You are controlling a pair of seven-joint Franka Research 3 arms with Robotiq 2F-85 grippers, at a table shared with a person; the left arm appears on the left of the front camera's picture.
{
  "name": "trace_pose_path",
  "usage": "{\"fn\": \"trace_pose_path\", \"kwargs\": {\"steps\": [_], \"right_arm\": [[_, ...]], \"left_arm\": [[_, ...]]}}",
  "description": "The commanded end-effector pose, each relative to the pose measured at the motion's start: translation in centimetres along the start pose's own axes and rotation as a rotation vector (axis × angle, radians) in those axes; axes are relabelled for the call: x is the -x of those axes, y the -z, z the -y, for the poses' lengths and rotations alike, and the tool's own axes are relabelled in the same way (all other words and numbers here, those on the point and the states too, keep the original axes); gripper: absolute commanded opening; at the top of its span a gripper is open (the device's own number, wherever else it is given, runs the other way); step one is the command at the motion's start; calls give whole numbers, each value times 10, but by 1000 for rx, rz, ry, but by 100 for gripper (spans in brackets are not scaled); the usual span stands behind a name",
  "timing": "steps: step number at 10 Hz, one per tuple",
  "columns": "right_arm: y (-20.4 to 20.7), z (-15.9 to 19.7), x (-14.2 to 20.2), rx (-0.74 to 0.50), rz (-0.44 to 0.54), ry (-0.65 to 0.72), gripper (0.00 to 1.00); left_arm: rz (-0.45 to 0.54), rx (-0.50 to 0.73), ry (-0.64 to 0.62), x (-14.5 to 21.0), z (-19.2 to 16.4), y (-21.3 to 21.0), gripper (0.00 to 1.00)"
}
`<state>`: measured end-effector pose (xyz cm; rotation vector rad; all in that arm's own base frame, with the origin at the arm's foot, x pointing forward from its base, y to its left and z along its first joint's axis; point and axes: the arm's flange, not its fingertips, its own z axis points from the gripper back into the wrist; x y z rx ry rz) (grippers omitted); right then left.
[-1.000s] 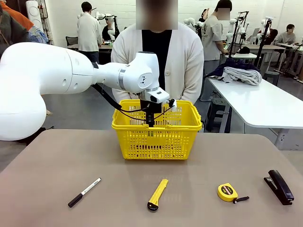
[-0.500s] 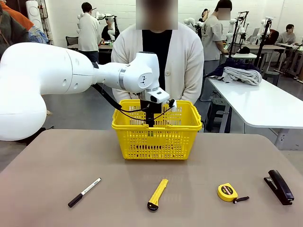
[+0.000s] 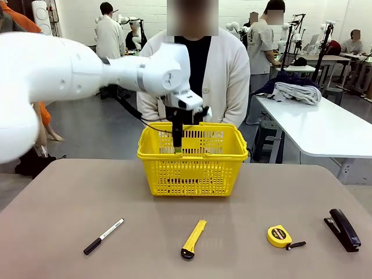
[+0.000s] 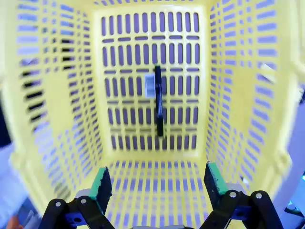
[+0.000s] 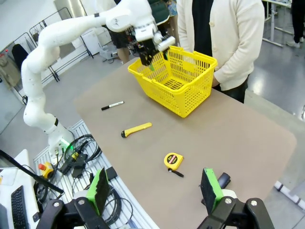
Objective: Place the items the person wants into the basket.
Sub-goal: Pick up the item the person points to and place it in the Market Basket.
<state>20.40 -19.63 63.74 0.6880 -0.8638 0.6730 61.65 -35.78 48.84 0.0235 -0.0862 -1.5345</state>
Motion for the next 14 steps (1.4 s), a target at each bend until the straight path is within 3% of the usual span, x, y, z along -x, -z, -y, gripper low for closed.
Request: {"fn": "trace_pose_path", "kwargs": {"steps": [1,5,8,14], "right_arm": [[0,0,-2,-9,16,-13,100],[0,0,-2,-9,16,-13,100],[0,0,-2,-9,16,-13,100],[0,0,-2,-9,16,-13,100]], "left_arm": [[-10,-52,-69,61,63,-45,100],[104,-206,-280,164,152,-109,100],[137,-200,-381,221,166,-107,100],[111,-179,-415,244,164,-105,100]]}}
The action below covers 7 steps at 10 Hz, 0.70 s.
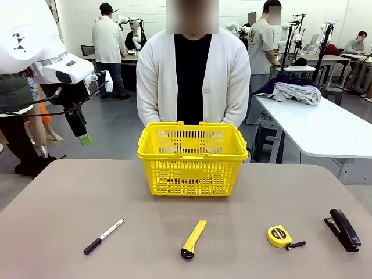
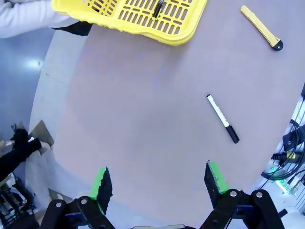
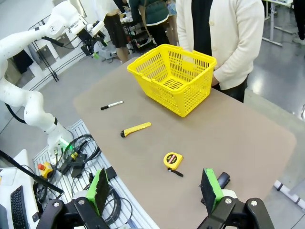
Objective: Place the items the person wants into the basket.
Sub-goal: Pick up the item the person points to and place it in the Market Basket.
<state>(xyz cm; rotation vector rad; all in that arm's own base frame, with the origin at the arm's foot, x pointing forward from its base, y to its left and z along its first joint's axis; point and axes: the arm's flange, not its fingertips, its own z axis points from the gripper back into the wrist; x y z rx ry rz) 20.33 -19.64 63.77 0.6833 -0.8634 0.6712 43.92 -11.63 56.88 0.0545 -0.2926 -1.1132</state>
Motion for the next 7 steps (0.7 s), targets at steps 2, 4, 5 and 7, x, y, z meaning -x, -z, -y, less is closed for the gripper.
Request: {"fn": "trace_pose_path", "kwargs": {"steps": [2,4,5,7], "right_arm": [[0,1,-2,-14,17,-13,100],[0,1,-2,-14,17,-13,100],[0,1,-2,-14,17,-13,100],[0,1,-2,-14,17,-13,100]], "left_arm": [[2,-7,-3,0,1,-3,100],[2,-7,-3,0,1,-3,100],[2,-2,3,-1,1,-1,100],[248,91,-31,50,-24,-33,100]]}}
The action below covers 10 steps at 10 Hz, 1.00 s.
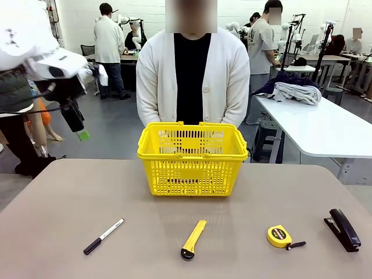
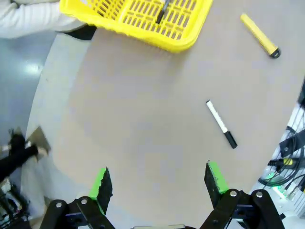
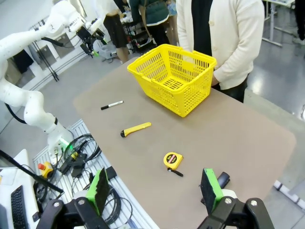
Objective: Place the items the person wants into the basket.
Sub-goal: Pick up the item the person points to and place it in the Market Basket.
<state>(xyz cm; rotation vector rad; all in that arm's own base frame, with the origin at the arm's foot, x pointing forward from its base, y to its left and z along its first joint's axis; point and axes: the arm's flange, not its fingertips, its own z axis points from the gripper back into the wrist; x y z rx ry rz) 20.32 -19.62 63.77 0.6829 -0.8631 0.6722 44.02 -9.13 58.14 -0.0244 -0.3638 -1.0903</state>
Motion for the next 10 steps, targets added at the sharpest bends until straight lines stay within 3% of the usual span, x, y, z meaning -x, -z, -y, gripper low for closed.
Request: {"fn": "trace_pose_path", "kwargs": {"steps": [1,4,6,8,10], "right_arm": [[0,1,-2,-14,18,-12,100],[0,1,-2,-14,18,-12,100],[0,1,-2,-14,18,-12,100],[0,1,-2,-14,18,-12,100],[0,1,-2,-14,18,-12,100]], "left_arm": [[270,107,-17,56,-18,-46,100],[522,205,-28,159,-40,-81,100],[637,233,-50,212,-54,-88,100],[681,182,-67,249,-43,-94,100],[650,78,-97,263,-15,-113,100]]}}
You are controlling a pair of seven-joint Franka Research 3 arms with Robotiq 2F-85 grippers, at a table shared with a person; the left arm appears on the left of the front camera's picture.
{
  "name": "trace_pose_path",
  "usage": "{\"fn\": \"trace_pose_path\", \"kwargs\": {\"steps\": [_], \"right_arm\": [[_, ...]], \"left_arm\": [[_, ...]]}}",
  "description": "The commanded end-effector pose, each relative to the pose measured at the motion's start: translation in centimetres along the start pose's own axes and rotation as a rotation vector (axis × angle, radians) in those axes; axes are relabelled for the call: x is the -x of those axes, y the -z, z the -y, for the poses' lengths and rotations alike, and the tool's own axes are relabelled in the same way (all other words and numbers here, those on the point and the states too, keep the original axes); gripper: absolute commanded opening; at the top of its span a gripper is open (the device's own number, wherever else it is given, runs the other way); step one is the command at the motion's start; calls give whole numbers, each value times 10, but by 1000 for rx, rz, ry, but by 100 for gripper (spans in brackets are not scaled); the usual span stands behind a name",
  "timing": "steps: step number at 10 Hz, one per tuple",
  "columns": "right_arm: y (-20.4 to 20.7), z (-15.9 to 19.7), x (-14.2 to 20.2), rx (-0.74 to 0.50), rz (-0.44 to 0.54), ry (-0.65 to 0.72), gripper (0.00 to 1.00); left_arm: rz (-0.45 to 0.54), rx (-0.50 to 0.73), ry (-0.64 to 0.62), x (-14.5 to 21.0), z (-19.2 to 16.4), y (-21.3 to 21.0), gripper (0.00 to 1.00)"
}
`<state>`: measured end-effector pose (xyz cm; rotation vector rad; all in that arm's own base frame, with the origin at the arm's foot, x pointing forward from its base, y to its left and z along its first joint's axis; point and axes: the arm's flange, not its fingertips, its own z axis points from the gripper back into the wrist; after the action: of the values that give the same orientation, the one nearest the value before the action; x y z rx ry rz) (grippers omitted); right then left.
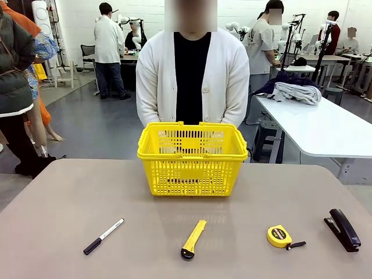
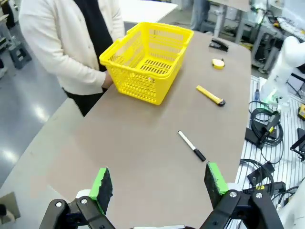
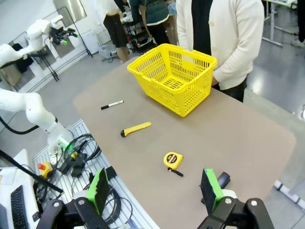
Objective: Place the items the person wants into the basket.
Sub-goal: Pick up the item the person points to and place it in the Market Basket.
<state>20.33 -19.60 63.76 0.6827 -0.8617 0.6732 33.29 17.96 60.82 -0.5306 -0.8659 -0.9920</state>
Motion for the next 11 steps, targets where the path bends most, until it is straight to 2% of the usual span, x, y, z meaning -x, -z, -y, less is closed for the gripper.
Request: {"fn": "trace_pose_path", "kwargs": {"steps": [1,3,5,11], "right_arm": [[0,1,-2,-13,20,-12,100],[0,1,-2,-13,20,-12,100],[0,1,-2,-13,20,-12,100],[0,1,-2,-13,20,-12,100]], "left_arm": [[-38,-92,19,-9,34,-1,100],[-51,-90,34,-12,41,-5,100],[-15,-67,21,-10,39,-5,100],[-31,-73,51,-16,40,-13,100]]}}
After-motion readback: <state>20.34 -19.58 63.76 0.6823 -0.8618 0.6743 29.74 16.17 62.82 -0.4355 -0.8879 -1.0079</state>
